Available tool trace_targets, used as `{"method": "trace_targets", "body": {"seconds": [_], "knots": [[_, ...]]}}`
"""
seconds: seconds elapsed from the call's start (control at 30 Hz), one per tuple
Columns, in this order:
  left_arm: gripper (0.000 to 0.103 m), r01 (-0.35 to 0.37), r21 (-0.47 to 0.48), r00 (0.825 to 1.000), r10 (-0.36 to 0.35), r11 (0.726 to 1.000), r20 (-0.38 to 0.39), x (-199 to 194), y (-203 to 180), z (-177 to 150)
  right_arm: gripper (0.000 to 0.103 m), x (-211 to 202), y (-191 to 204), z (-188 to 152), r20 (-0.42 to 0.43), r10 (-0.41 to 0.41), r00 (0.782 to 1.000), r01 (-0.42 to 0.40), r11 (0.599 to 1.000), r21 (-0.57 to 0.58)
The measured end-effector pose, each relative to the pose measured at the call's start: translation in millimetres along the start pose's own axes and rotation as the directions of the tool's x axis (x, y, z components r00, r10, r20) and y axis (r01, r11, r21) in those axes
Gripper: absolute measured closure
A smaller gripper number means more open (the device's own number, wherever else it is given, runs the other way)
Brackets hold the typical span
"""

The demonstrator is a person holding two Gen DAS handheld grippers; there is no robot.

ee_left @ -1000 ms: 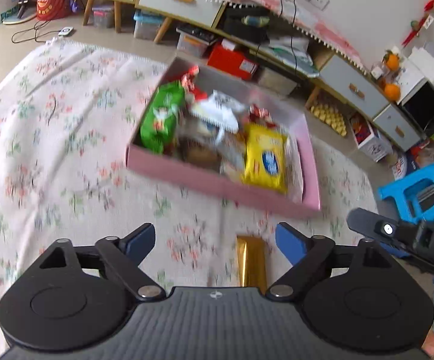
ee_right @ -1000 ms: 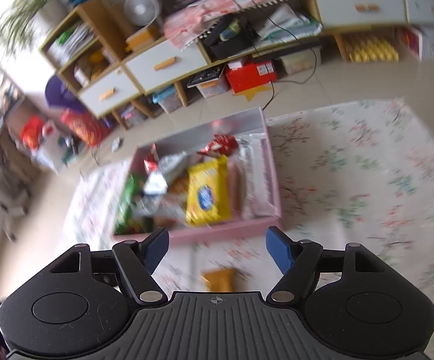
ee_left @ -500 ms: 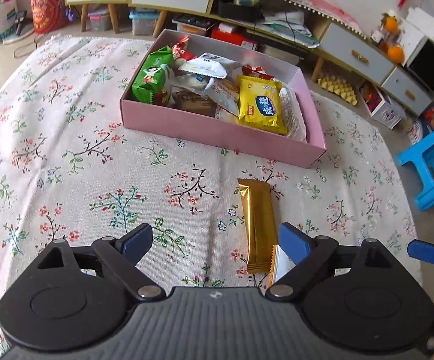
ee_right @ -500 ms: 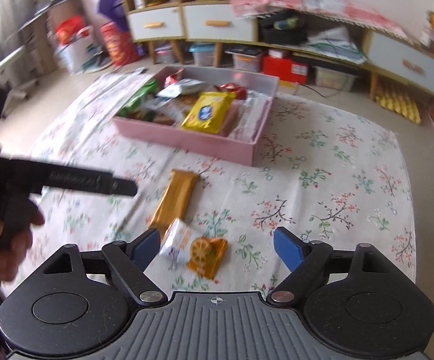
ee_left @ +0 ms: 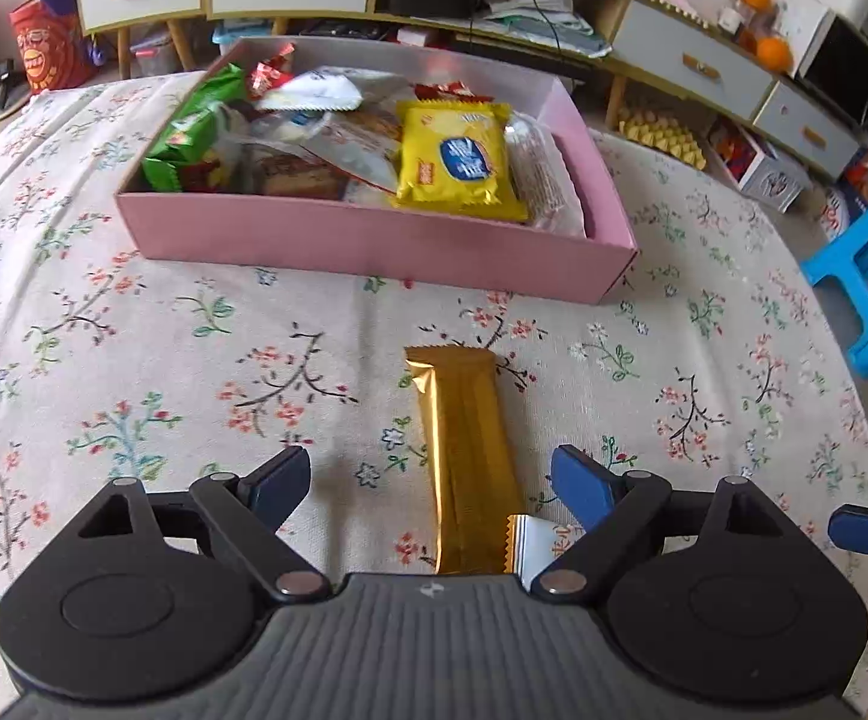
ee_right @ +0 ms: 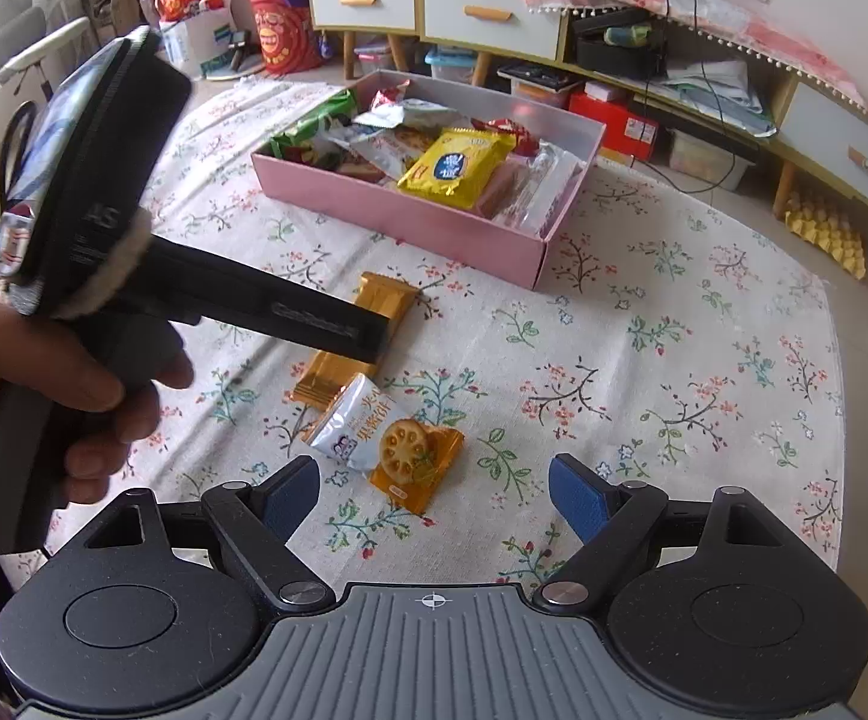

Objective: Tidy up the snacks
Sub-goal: 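Grasp gold-wrapped bar with left tool while right tool grasps orange jam-biscuit pack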

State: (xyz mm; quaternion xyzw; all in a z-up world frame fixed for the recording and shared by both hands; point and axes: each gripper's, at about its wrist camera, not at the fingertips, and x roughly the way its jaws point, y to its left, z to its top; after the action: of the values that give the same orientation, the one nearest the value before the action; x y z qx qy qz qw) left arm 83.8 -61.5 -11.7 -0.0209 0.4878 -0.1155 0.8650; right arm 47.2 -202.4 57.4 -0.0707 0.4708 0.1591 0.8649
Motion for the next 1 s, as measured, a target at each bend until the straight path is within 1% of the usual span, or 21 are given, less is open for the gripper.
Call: {"method": "trace_targets", "body": {"seconds": [0.1, 0.2, 0.27, 0.3, 0.33, 0.37, 0.4, 0.43, 0.5, 0.53, 0.67, 0.8, 0.9, 1.0], "knots": [[0.018, -0.026, 0.018, 1.0, 0.026, 0.999, 0.016, 3.0, -2.1, -1.0, 0.017, 3.3, 1.6, -0.3, -0.007, -0.002, 1.0, 0.002, 1.0, -0.013], [0.019, -0.038, 0.044, 0.999, 0.037, 0.998, 0.026, 2.5, -3.3, -2.3, 0.017, 8.8, 1.9, 0.3, -0.024, -0.009, 1.0, 0.009, 1.0, -0.014], [0.027, -0.063, 0.079, 0.998, 0.06, 0.995, 0.036, 1.5, -6.3, -4.8, 0.017, 11.1, 2.1, 0.9, -0.03, -0.013, 0.999, 0.013, 1.0, -0.017], [0.032, -0.085, 0.109, 0.996, 0.08, 0.99, 0.045, 1.2, -9.0, -6.2, 0.017, 12.0, 2.2, 0.9, -0.032, -0.014, 0.999, 0.013, 1.0, -0.019], [0.044, -0.095, 0.135, 0.995, 0.089, 0.986, 0.053, 0.2, -10.2, -7.5, 0.017, 13.1, 2.3, 1.0, -0.034, -0.015, 0.999, 0.014, 1.0, -0.02], [0.052, -0.106, 0.155, 0.993, 0.098, 0.982, 0.061, -0.7, -10.7, -8.5, 0.017, 14.0, 2.6, 0.8, -0.037, -0.016, 0.999, 0.016, 1.0, -0.022], [0.068, -0.093, 0.16, 0.995, 0.085, 0.983, 0.059, -2.0, -9.5, -8.9, 0.017, 14.8, 2.9, 0.8, -0.041, -0.02, 0.999, 0.019, 1.0, -0.024], [0.076, -0.074, 0.152, 0.996, 0.067, 0.986, 0.055, -4.1, -6.9, -8.6, 0.017, 15.8, 3.1, 0.5, -0.044, -0.025, 0.999, 0.024, 0.999, -0.026], [0.077, -0.044, 0.134, 0.999, 0.04, 0.99, 0.036, -7.2, -1.5, -7.0, 0.017, 17.7, 3.5, -0.4, -0.052, -0.027, 0.998, 0.026, 0.999, -0.03], [0.077, -0.04, 0.129, 0.999, 0.036, 0.991, 0.032, -8.1, 0.6, -7.0, 0.017, 18.8, 3.6, -0.8, -0.055, -0.027, 0.998, 0.025, 0.999, -0.032], [0.077, -0.043, 0.127, 0.999, 0.04, 0.991, 0.025, -10.7, 4.8, -6.7, 0.017, 25.4, 3.3, -3.0, -0.071, -0.051, 0.996, 0.047, 0.998, -0.052], [0.077, -0.032, 0.099, 0.999, 0.03, 0.995, 0.024, -18.6, 11.0, -3.4, 0.017, 33.0, 3.7, -6.3, -0.09, -0.06, 0.994, 0.052, 0.995, -0.087], [0.077, -0.017, 0.07, 0.999, 0.014, 0.997, 0.041, -30.0, 18.6, -0.1, 0.017, 37.5, 8.9, -9.4, -0.096, -0.058, 0.994, 0.044, 0.989, -0.141], [0.077, 0.001, 0.034, 0.999, -0.002, 0.999, 0.05, -38.7, 28.7, 1.8, 0.017, 41.4, 16.9, -12.6, -0.066, -0.053, 0.996, 0.038, 0.976, -0.214]]}}
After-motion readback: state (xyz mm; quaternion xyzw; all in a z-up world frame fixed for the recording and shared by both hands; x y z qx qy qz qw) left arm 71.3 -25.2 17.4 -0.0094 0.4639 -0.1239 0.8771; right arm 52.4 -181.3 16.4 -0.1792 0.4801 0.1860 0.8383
